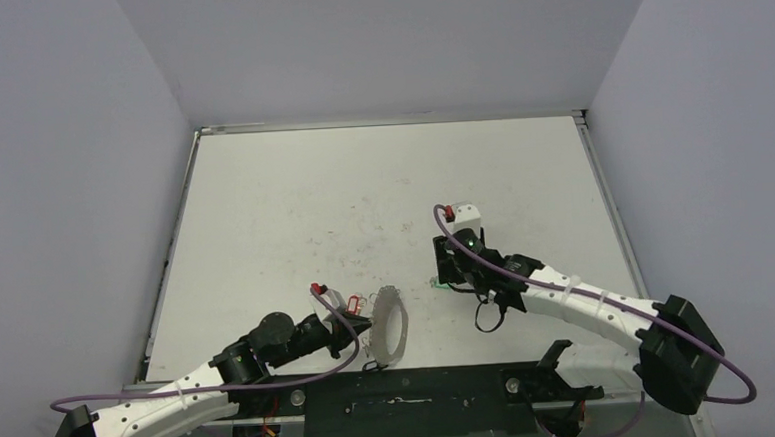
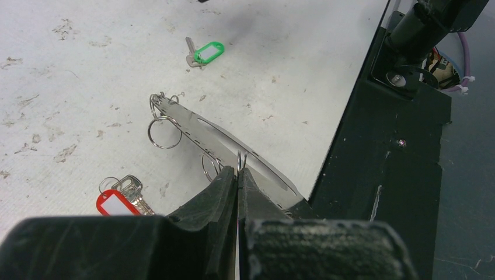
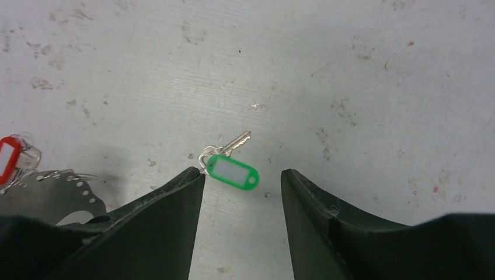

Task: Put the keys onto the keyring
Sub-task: Pick up the keyring from the center of the board, then pick up the key from the center of the board.

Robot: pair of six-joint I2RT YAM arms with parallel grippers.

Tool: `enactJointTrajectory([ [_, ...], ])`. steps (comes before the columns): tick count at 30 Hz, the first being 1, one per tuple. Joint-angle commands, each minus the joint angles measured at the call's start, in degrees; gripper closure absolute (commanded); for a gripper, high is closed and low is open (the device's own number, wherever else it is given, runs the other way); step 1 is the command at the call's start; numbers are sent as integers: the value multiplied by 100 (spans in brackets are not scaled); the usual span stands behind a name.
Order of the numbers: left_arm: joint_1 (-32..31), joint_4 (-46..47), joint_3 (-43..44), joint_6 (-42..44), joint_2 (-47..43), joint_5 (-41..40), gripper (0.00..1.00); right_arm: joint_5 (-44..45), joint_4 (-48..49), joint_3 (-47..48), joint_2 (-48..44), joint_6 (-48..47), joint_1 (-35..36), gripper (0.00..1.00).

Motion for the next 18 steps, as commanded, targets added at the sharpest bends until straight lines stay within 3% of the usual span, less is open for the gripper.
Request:
enactJointTrajectory([
  [1,-32,206,304,-39,-43,-24,100,415,-843,670,774,763,-22,46],
  [6,-33,257,265,-38,-43,-10,100,165,-744,888,1278,1218,-18,43],
  [11,-33,290,237,-6,-34,7,100,-56,-432,902,1637,1354,-22,58],
  [18,-33,218,281,48,-43,29,100,-264,-281,1000,2136,1543,-14,70],
])
